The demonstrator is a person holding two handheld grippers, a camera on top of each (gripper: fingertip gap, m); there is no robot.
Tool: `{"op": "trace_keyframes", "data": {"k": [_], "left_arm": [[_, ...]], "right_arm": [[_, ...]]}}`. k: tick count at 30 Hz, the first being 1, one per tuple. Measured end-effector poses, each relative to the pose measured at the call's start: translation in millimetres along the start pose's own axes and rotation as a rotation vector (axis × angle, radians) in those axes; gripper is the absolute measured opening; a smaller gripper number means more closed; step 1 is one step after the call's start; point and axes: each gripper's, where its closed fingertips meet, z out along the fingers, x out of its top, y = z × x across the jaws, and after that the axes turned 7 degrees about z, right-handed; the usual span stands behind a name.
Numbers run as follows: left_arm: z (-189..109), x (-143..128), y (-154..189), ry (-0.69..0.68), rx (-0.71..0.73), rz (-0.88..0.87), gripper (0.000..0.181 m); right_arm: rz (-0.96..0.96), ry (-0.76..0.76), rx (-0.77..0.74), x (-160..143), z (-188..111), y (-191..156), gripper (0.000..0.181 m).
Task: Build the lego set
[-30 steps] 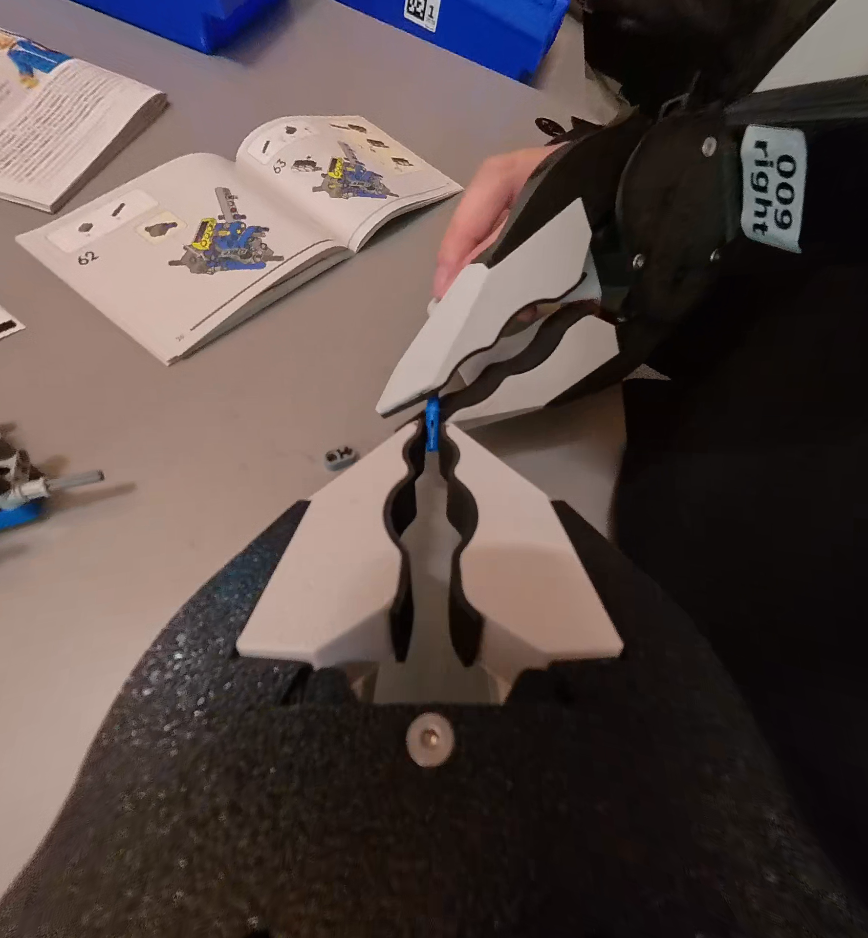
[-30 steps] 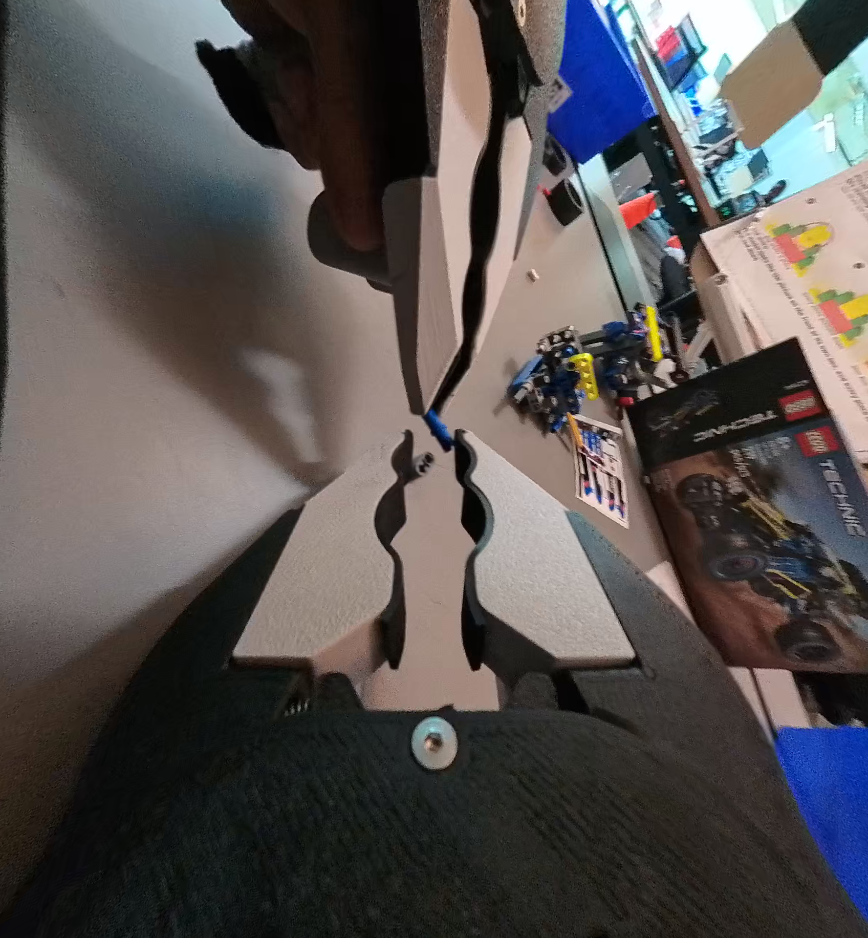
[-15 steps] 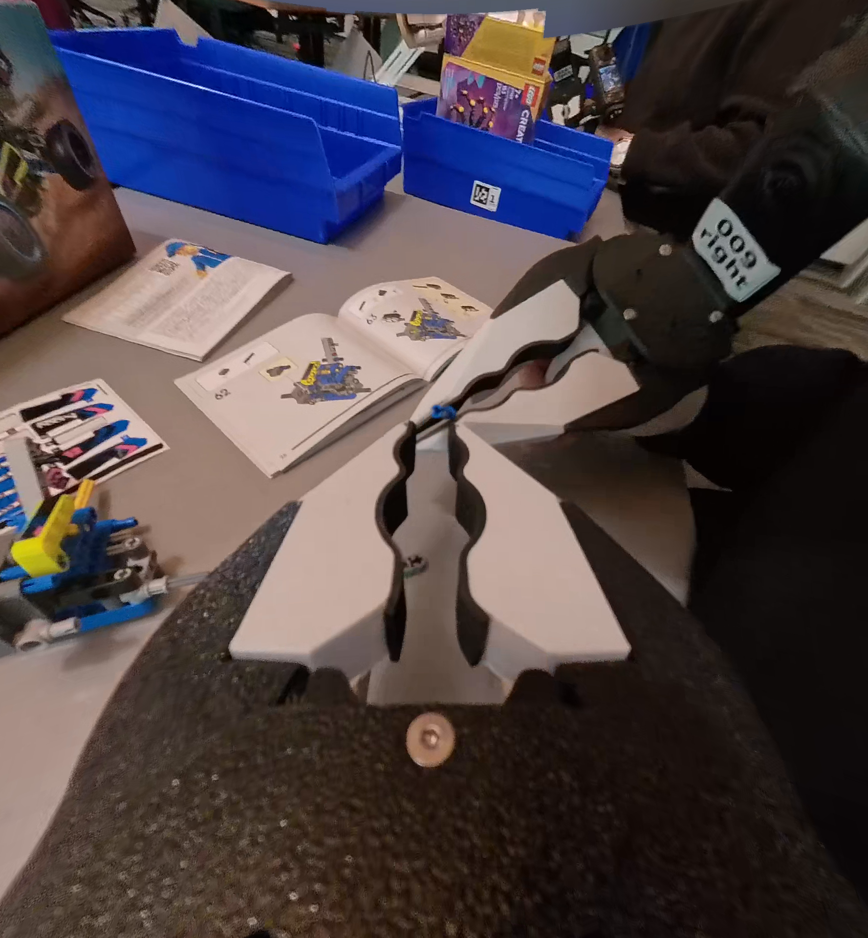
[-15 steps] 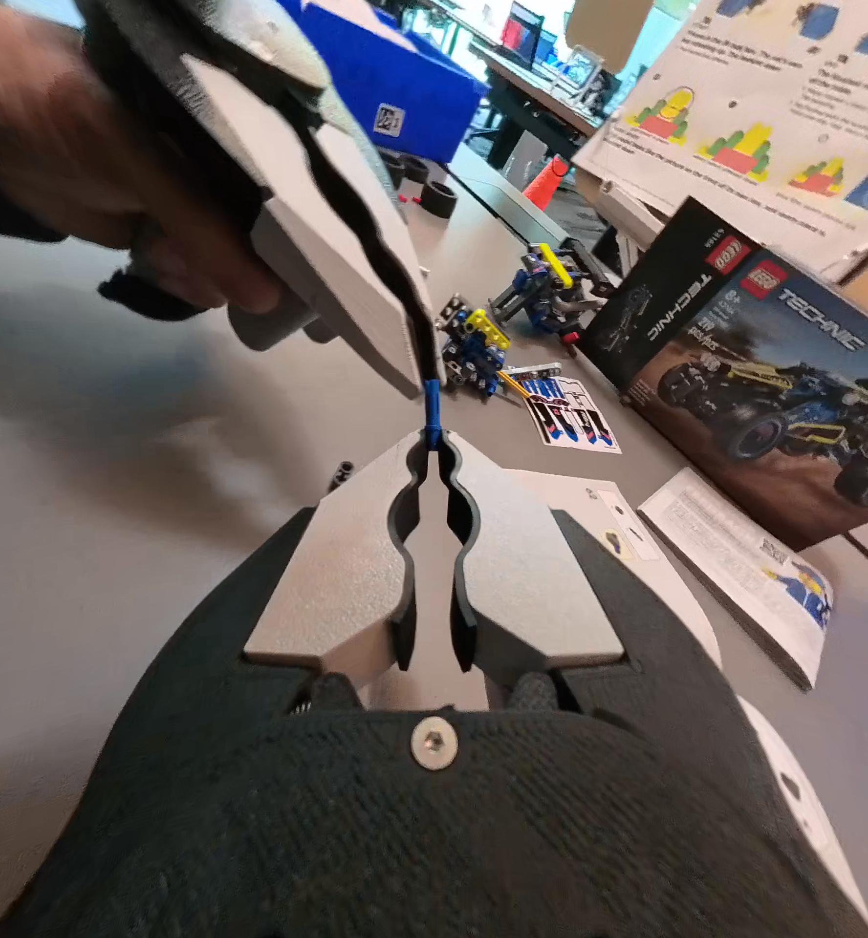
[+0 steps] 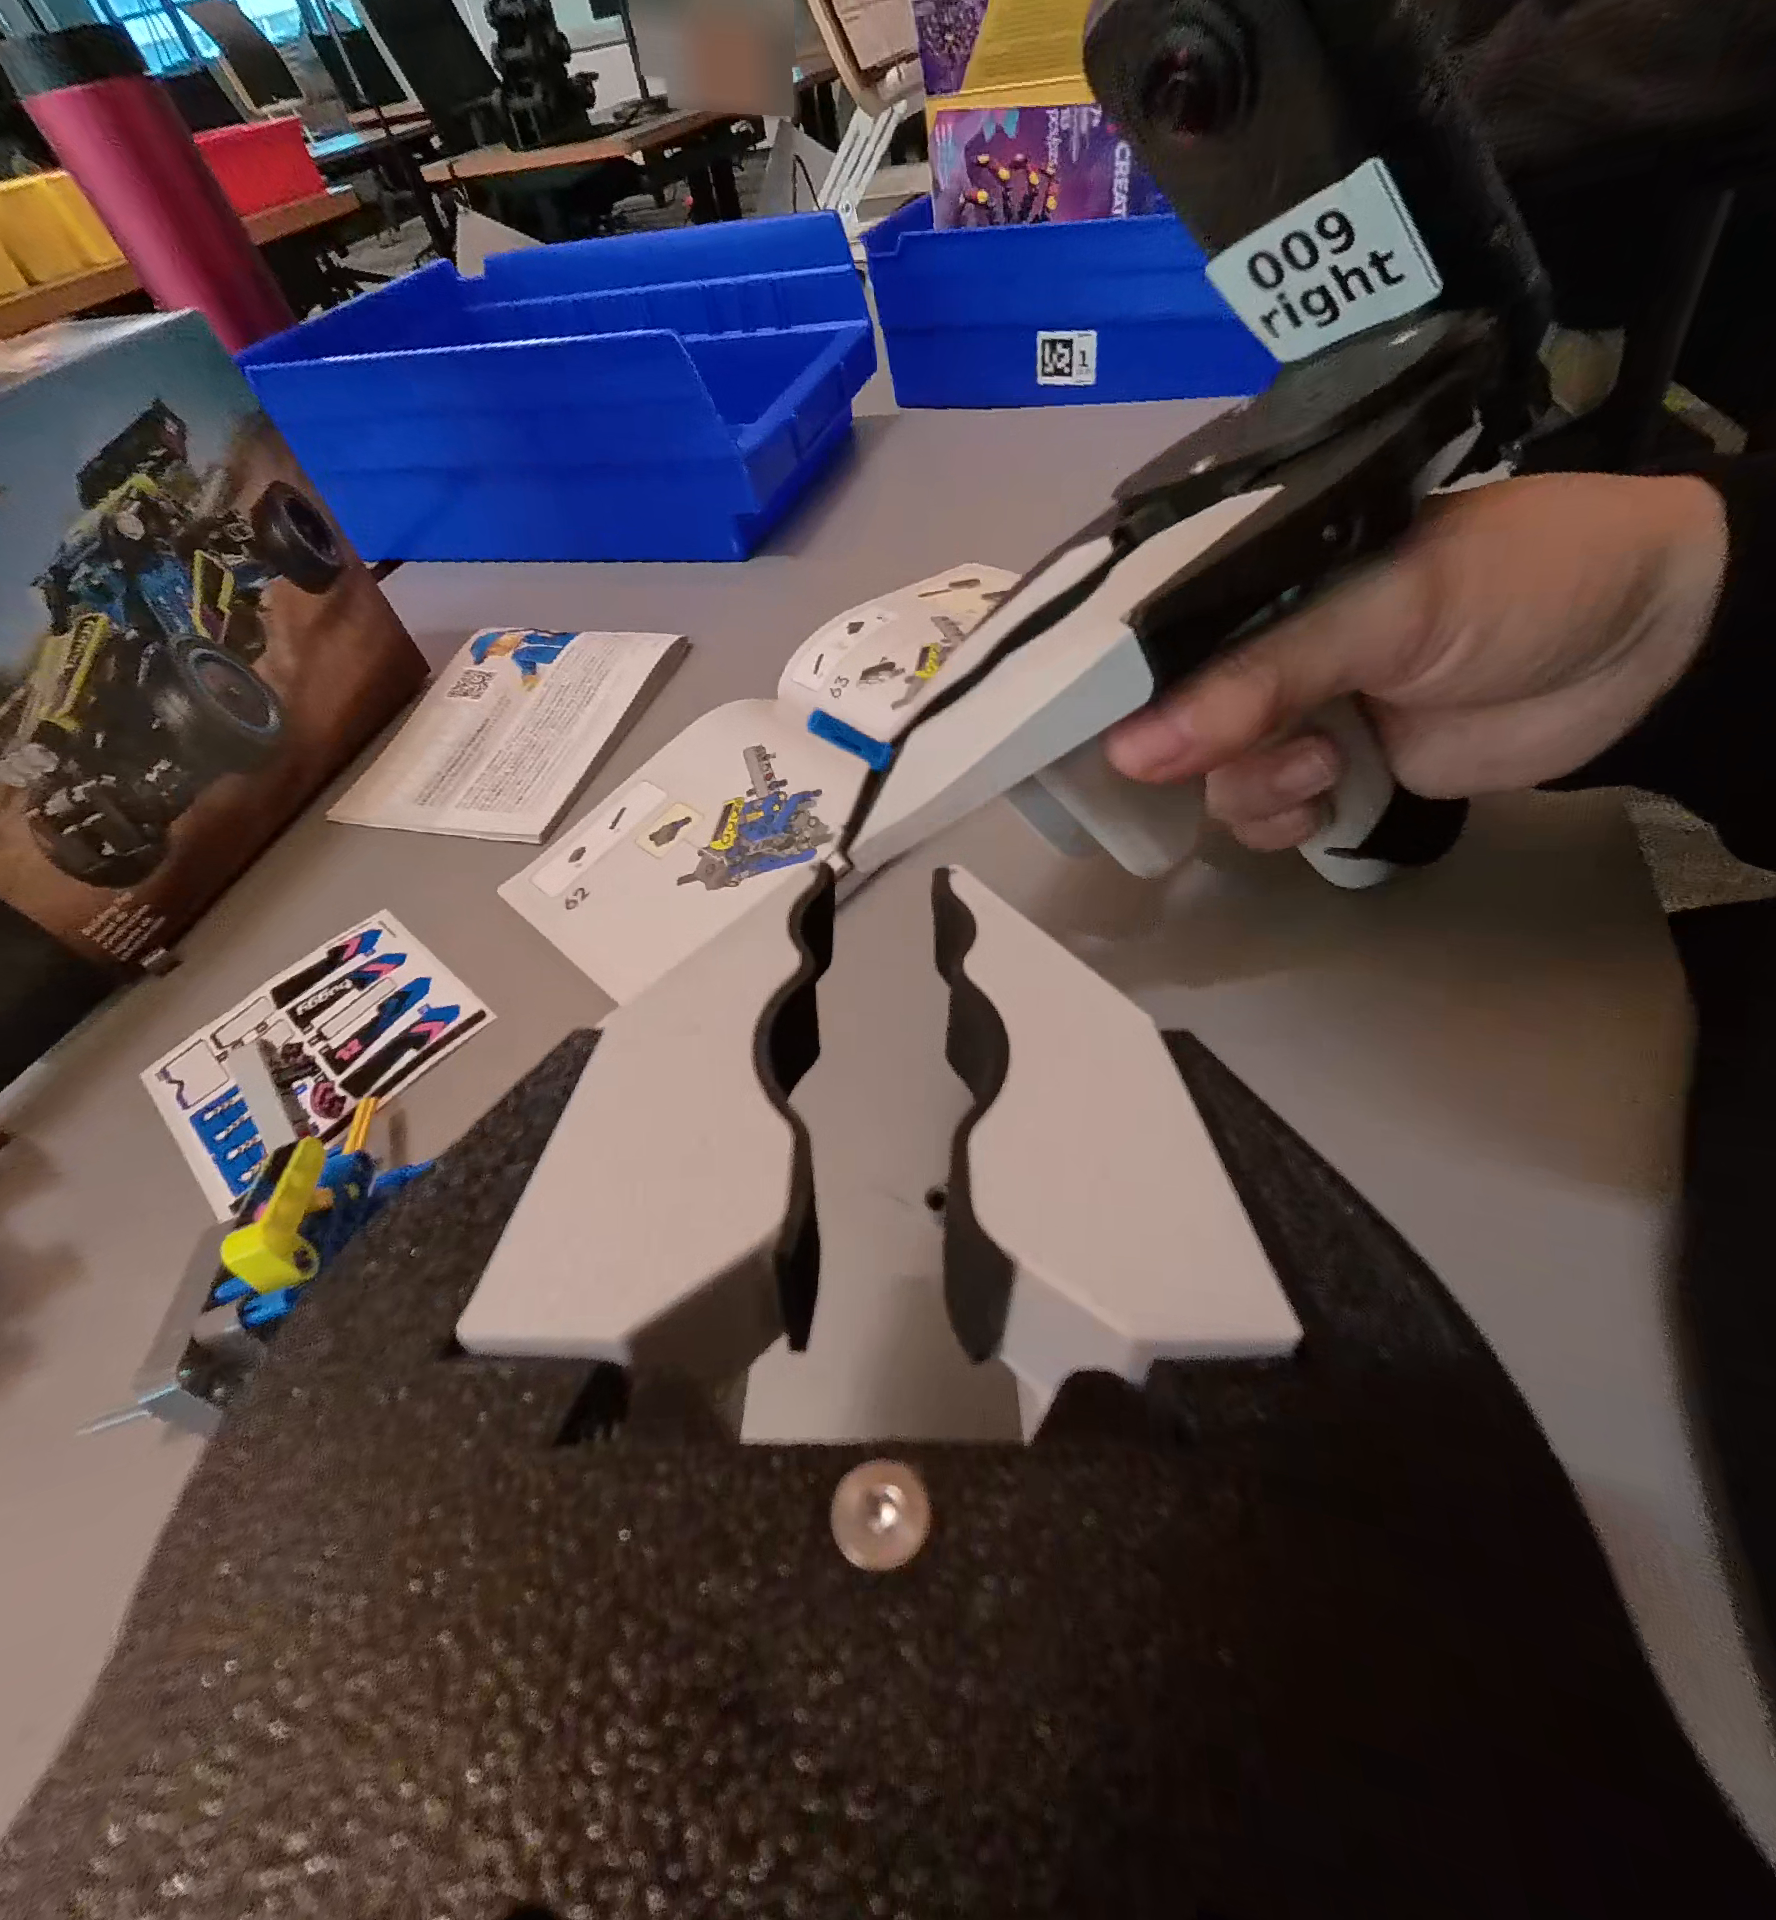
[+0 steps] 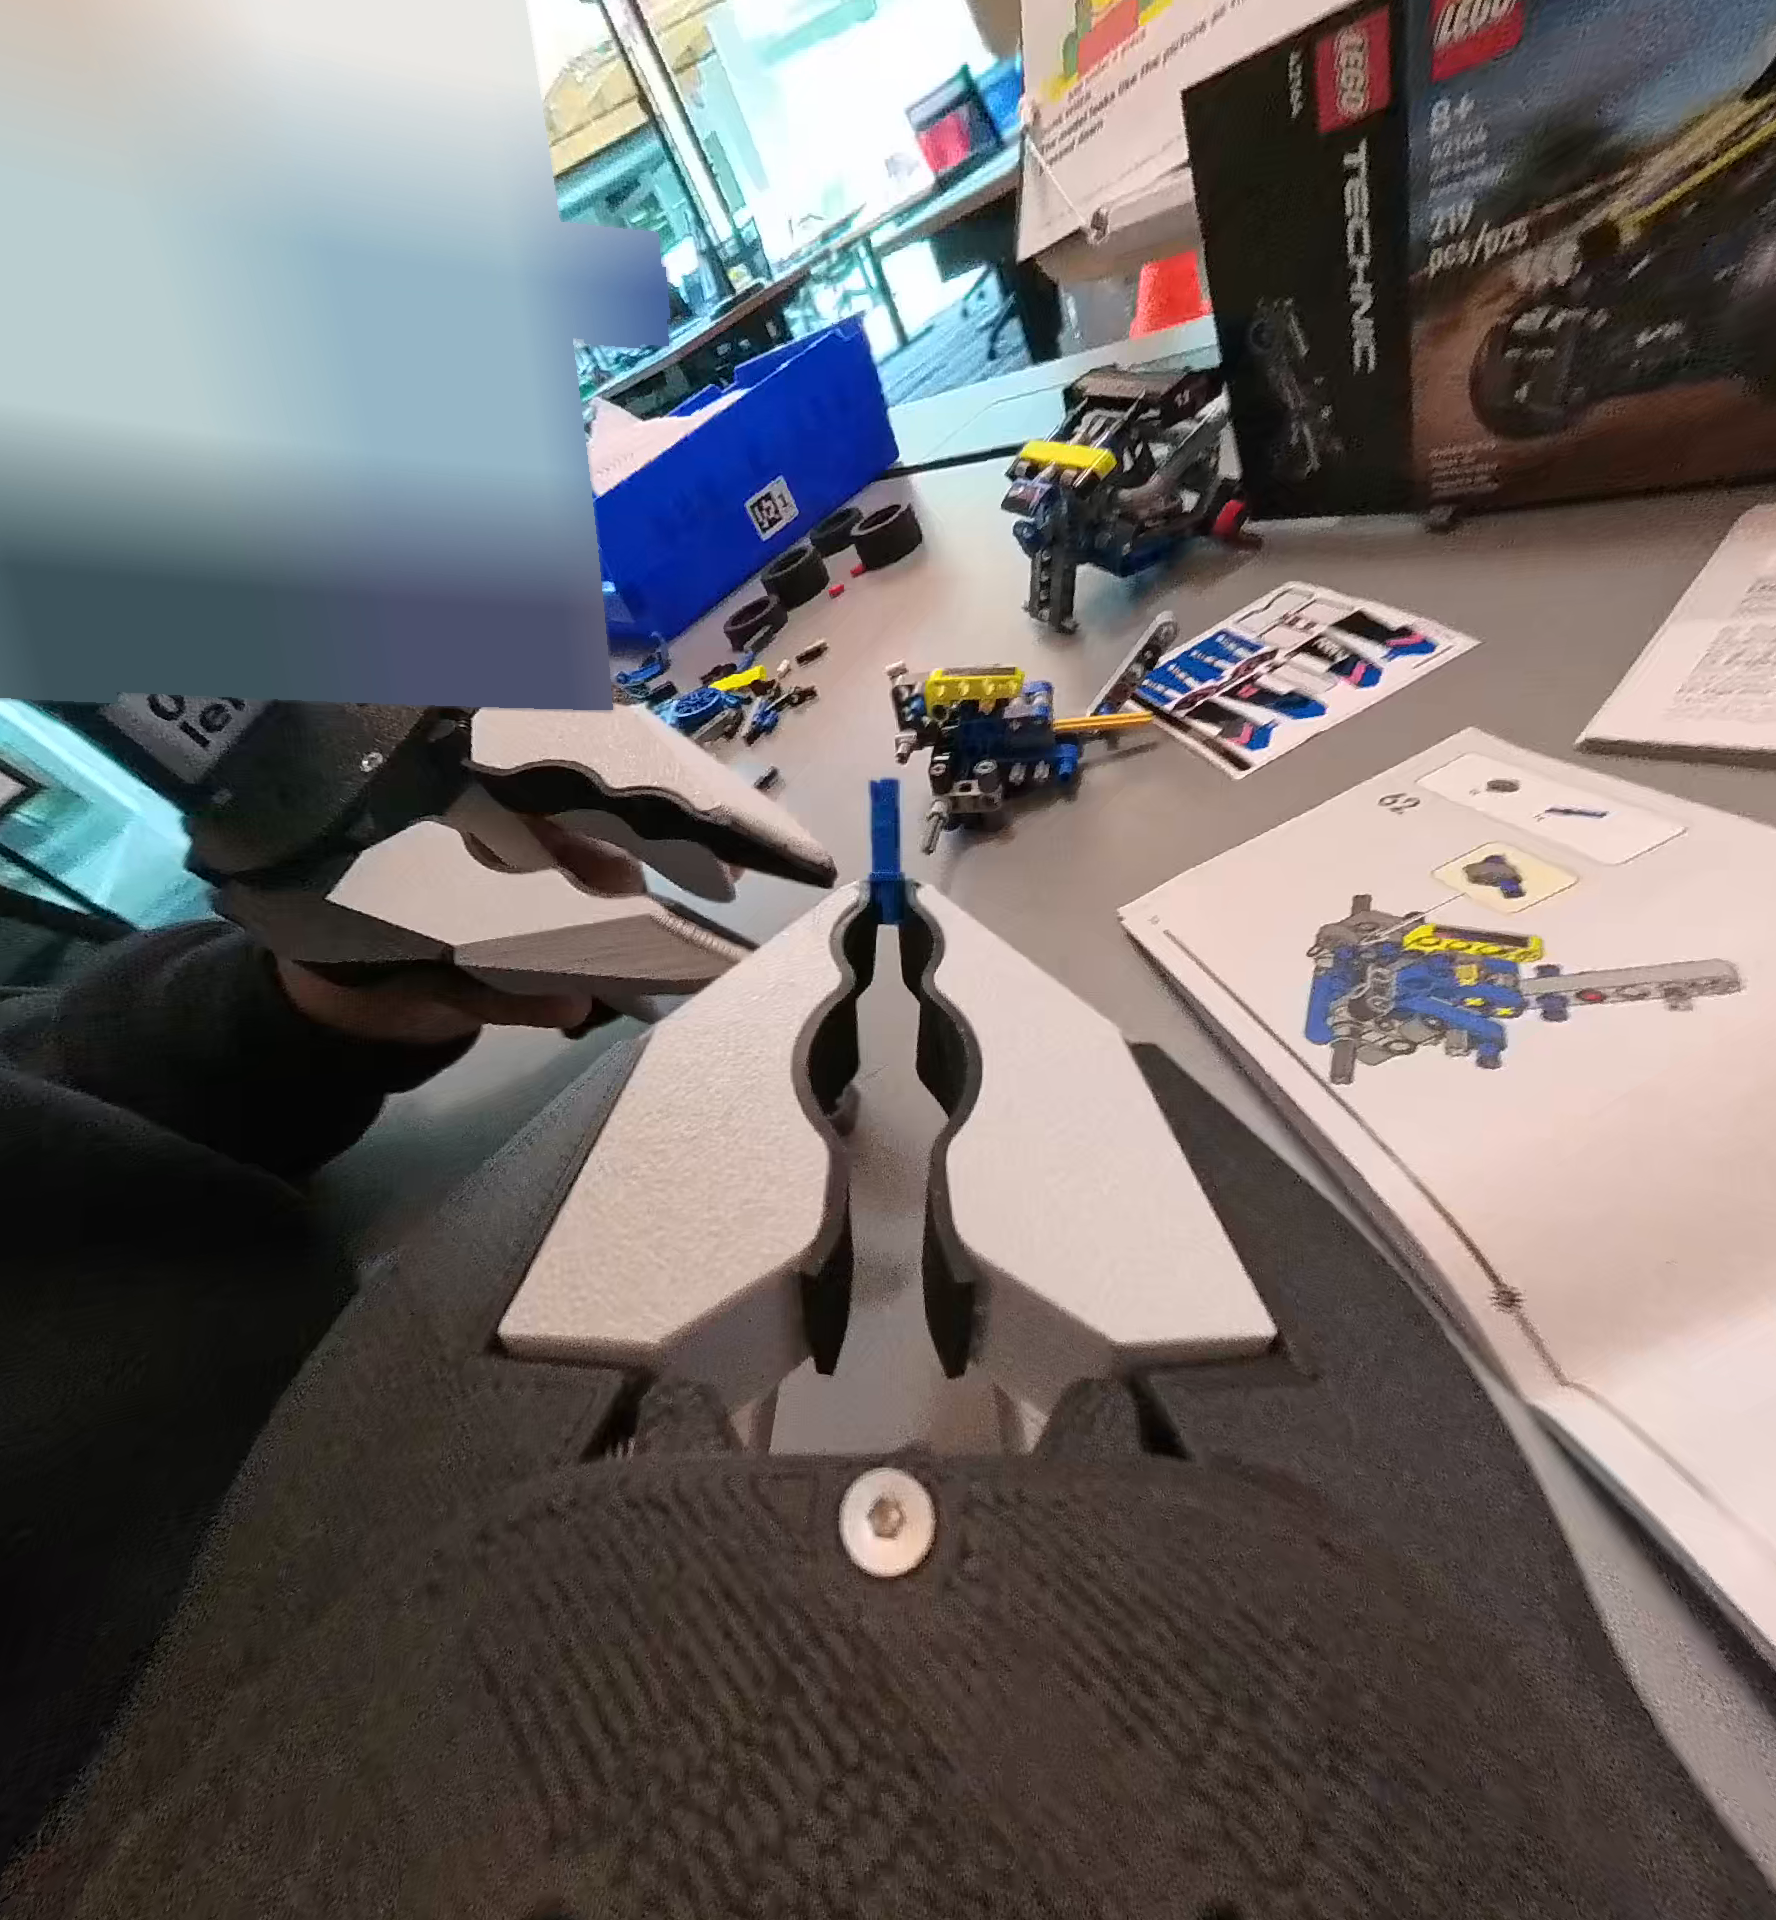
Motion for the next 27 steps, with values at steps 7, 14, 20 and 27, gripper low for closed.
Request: {"op": "trace_keyframes", "data": {"k": [7,14,20,27], "left_arm": [[-4,15,-5,0.074,0.083,0.122,0.021],[-14,28,-4,0.117,0.070,0.215,0.020],[-22,34,-11,0.203,-0.096,-0.288,0.016],[-21,33,8,0.188,-0.224,-0.377,0.001]], "right_arm": [[0.322,0.081,0.208,11,4,-21,0.002],[0.497,0.138,0.259,14,4,-24,0.001],[0.120,0.065,0.174,7,3,-35,0.001],[-0.285,-0.048,0.023,-10,8,-43,0.002]]}}
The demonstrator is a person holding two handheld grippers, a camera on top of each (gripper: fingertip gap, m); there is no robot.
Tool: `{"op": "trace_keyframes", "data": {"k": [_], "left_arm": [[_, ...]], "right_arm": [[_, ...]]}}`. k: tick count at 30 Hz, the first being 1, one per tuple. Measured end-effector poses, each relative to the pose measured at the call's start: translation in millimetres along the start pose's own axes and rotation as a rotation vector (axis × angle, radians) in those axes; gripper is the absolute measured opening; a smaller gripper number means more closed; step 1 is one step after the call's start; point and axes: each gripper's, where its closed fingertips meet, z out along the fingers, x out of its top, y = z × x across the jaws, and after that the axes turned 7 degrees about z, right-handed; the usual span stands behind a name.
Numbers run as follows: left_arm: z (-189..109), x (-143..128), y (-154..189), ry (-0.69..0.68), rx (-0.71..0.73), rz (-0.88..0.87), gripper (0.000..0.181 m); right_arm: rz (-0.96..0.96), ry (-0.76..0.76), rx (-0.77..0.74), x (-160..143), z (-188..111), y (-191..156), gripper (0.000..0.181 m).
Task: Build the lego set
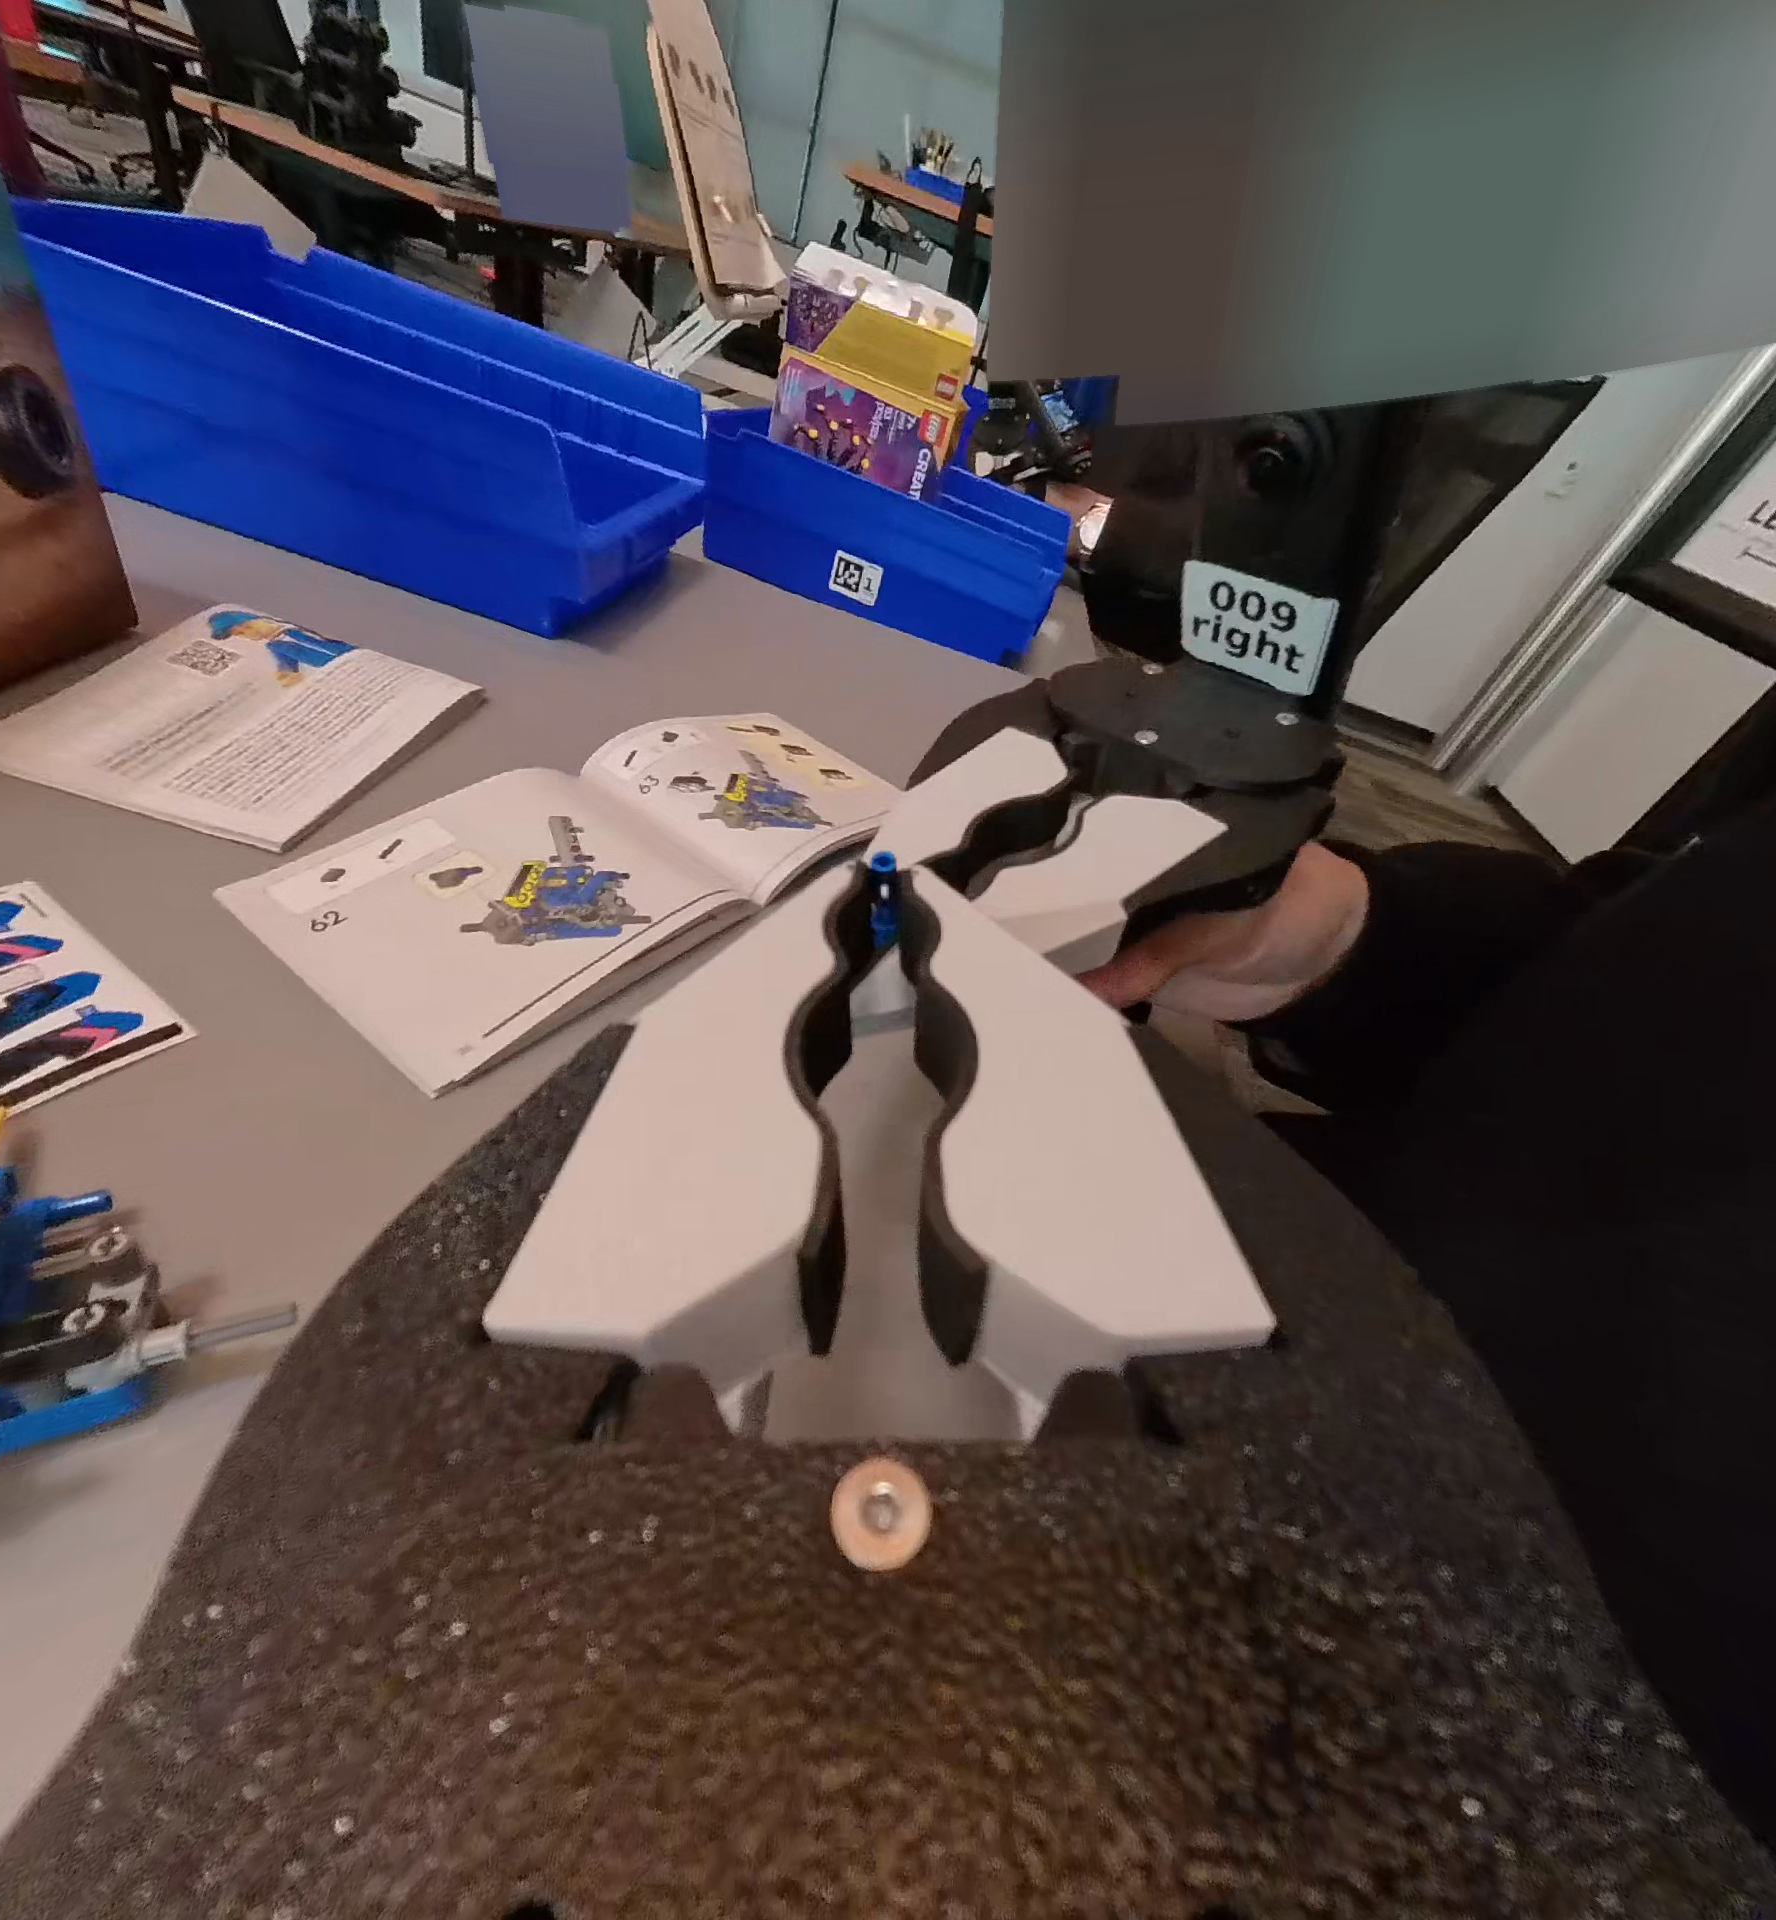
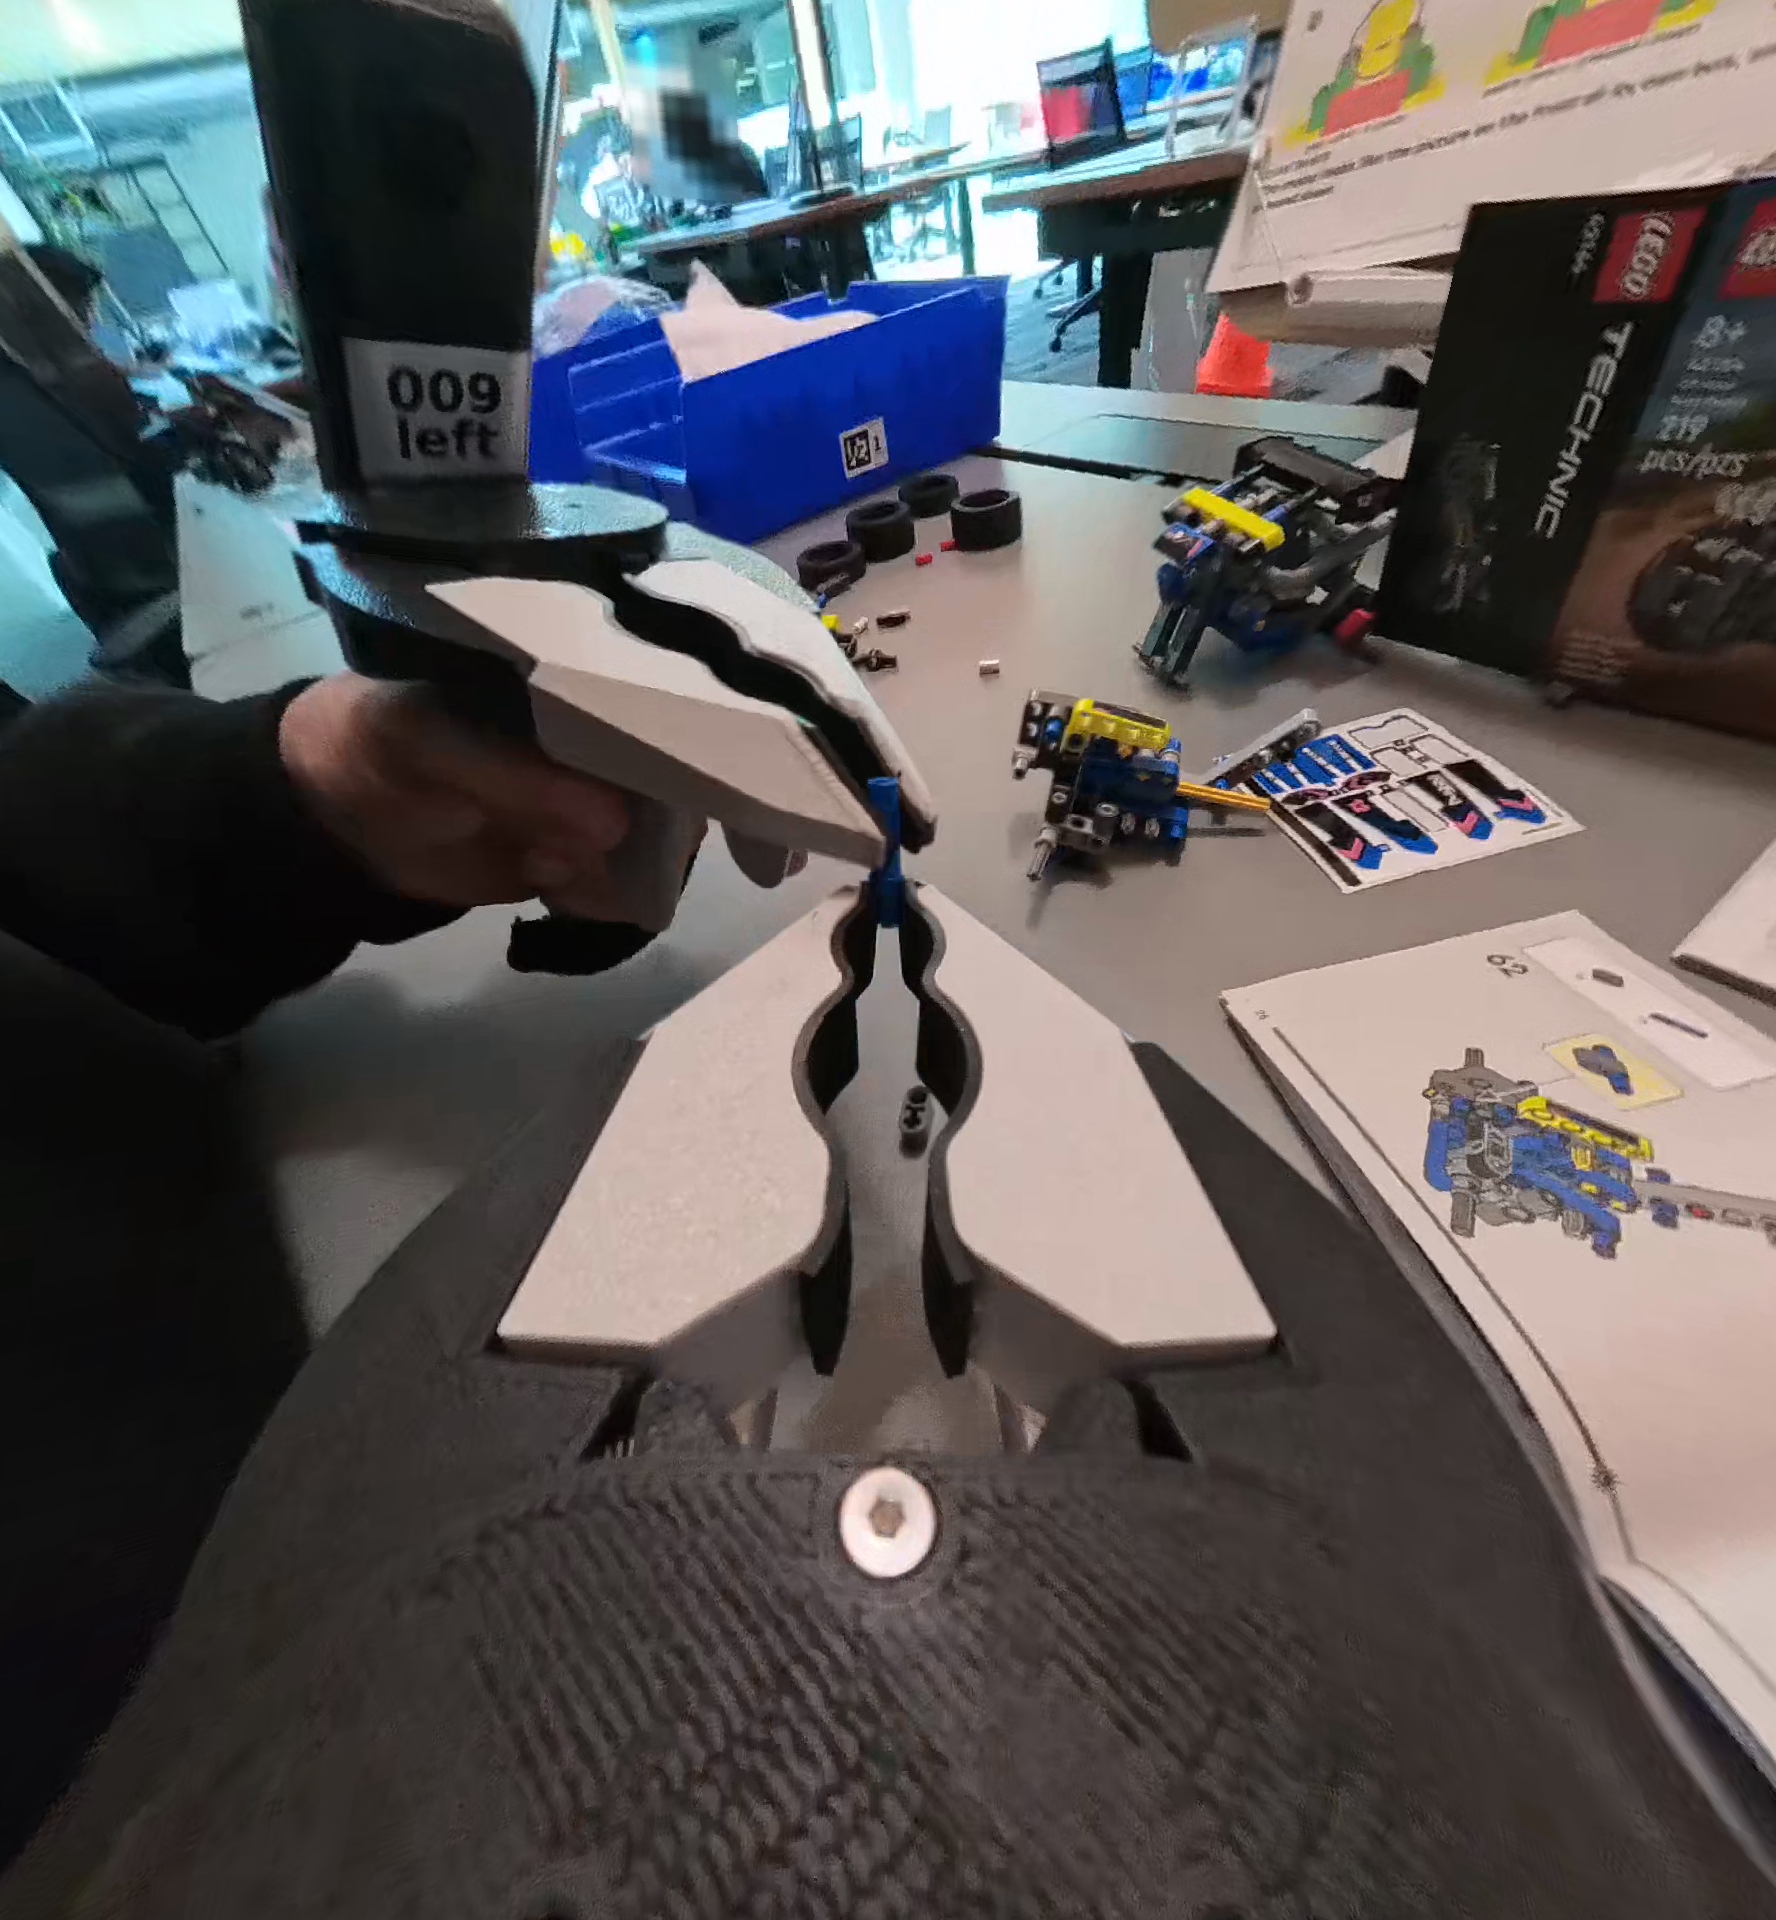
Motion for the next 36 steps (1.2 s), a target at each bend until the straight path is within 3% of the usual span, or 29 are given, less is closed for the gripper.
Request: {"op": "trace_keyframes", "data": {"k": [2,5,10,14,20,25,31,36], "left_arm": [[-3,4,2,0.021,-0.028,-0.047,0.001],[-12,7,-5,0.027,-0.088,-0.279,0.001],[-22,-14,6,-0.141,-0.348,-0.696,0.001],[-19,-21,8,-0.148,-0.409,-0.810,0.001],[-13,-27,8,-0.149,-0.388,-0.844,0.002],[-9,-30,6,-0.147,-0.355,-0.833,0.002],[-3,-34,-2,-0.110,-0.286,-0.845,0.005],[0,-35,-9,-0.066,-0.228,-0.818,0.006]], "right_arm": [[-0.043,0.011,-0.008,2,-1,-2,0.002],[-0.183,0.003,0.021,4,-6,-6,0.012],[-0.697,-0.139,-0.060,-7,-16,1,0.027],[-1.060,-0.134,-0.120,-8,-9,-4,0.037],[-1.155,-0.015,-0.155,-1,-4,-22,0.035],[-1.219,-0.071,-0.218,-11,0,-11,0.022],[-1.190,-0.056,-0.278,-11,-4,-5,0.017],[-1.042,-0.036,-0.303,-12,-3,2,0.016]]}}
